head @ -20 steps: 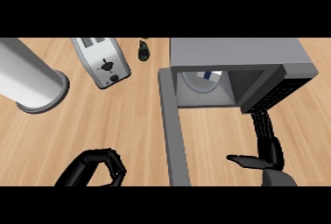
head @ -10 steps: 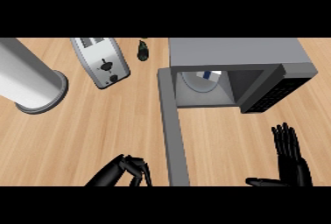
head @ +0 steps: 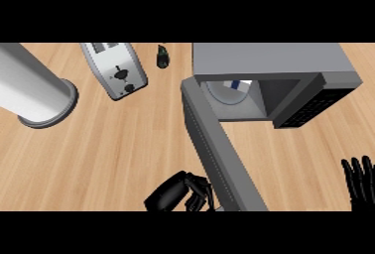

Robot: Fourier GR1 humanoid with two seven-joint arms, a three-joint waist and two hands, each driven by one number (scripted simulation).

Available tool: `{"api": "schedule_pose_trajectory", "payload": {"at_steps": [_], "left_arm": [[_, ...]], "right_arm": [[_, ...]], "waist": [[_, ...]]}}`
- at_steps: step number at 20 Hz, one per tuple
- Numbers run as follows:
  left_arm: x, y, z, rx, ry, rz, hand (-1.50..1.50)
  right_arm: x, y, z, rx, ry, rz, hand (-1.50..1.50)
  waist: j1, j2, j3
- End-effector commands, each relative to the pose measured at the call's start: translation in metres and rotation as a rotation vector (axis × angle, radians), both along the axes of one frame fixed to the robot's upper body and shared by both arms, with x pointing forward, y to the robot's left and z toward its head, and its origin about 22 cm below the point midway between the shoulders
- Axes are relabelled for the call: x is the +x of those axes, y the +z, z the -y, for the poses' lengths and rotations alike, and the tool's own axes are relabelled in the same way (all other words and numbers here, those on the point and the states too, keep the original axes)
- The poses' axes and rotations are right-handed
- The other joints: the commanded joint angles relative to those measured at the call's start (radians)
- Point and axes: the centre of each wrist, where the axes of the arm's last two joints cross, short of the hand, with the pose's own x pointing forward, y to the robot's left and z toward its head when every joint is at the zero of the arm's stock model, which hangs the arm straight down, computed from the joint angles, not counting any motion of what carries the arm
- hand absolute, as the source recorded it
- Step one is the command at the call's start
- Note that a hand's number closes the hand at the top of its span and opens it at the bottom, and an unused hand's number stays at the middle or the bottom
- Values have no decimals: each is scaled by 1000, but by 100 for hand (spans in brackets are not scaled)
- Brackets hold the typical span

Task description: Pick up the milk, place it into the microwave and close the microwave

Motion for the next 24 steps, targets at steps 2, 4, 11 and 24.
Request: {"api": "schedule_pose_trajectory", "payload": {"at_steps": [2, 4, 11, 24], "left_arm": [[-1, -20, 39, 33, -21, 13, 150], [19, -12, 49, 53, -3, -9, 150], [27, 13, 77, 41, 35, 51, 150], [65, 55, 85, -246, 280, 152, -150]], "right_arm": [[2, 39, -3, 9, 76, 47, -150], [-8, 33, -13, 21, 101, 64, -150], [-3, 71, -7, -19, 184, 79, -150], [13, 95, -9, -22, 258, 160, -150]], "waist": [[-10, 4, -1], [-32, 8, -1], [-99, 17, -4], [-205, 49, -7]]}}
